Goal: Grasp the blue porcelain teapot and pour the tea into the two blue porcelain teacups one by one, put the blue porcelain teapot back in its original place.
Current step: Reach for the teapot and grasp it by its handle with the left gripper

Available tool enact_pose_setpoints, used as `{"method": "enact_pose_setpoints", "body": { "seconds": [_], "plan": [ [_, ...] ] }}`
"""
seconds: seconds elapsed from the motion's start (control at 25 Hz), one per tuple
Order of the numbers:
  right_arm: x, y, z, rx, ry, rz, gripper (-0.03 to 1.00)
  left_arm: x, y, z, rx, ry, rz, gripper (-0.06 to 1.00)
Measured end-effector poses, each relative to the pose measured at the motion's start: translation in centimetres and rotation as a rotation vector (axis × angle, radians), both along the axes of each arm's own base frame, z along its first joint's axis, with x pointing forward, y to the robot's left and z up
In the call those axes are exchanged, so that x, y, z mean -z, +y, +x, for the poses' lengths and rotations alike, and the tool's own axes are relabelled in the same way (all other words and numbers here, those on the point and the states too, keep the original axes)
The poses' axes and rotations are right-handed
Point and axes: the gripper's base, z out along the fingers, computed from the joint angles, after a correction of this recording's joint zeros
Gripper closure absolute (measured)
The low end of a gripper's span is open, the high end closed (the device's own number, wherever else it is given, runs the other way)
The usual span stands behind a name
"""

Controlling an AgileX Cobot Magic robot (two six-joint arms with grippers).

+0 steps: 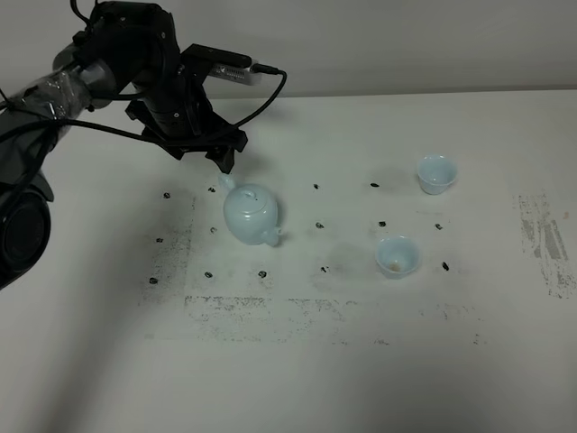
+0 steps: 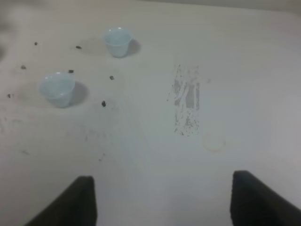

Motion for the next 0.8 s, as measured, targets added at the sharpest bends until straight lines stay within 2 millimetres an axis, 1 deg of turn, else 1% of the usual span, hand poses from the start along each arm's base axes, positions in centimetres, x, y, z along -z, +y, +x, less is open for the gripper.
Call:
{"method": "enact_pose_setpoints", "body": {
  "seconds": [0.12,0.32,0.56,0.8],
  "plan": [
    [0.0,0.0,0.0,0.0,0.0,0.0,0.39,0.02,0.53,0.07,-0.018,0.012,-0.001,0.88],
    [0.0,0.0,0.0,0.0,0.0,0.0,0.39,-0.03,0.19,-0.05,-0.005,0.023,-0.038,0.88],
    [0.0,0.0,0.0,0.0,0.0,0.001,0.39,0.08,0.51,-0.63,0.025,0.085,-0.007,0.88],
    [0.0,0.0,0.0,0.0,0.0,0.001,0.39,0.1,0.62,-0.69,0.028,0.092,0.005,0.88]
  ]
}}
